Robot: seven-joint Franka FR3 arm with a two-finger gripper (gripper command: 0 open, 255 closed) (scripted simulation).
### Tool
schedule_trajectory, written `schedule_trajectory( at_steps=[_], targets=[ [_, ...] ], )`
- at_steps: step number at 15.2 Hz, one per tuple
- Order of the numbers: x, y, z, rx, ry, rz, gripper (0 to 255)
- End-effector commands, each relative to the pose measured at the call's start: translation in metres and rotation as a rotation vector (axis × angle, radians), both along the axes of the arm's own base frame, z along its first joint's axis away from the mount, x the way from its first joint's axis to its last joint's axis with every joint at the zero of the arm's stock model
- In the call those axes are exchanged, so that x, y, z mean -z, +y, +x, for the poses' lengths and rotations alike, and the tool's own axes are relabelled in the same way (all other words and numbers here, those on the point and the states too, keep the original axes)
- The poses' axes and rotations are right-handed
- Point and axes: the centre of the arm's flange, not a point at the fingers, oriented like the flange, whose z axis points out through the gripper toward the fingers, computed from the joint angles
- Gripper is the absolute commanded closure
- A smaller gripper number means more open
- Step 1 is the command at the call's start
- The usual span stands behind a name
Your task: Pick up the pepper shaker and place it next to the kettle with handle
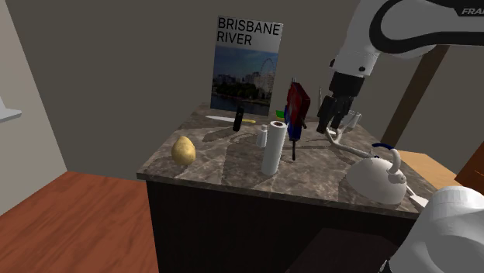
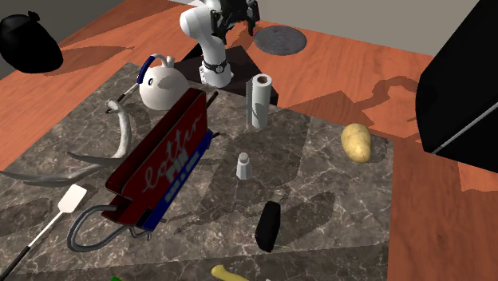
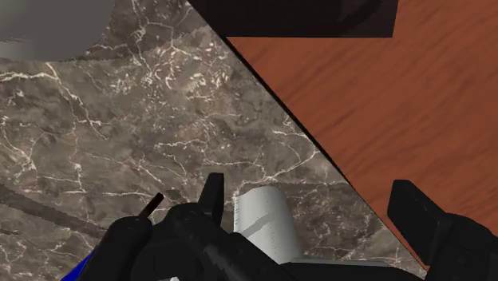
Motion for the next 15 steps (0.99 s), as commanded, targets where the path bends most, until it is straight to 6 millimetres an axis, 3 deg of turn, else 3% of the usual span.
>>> schedule_trajectory(
  at_steps=[1, 15],
  targets=[
    [0.0, 0.0, 0.0, 0.0, 0.0, 0.0, 0],
    [0.071, -0.077, 0.149, -0.146, -0.03, -0.009, 0]
  ],
)
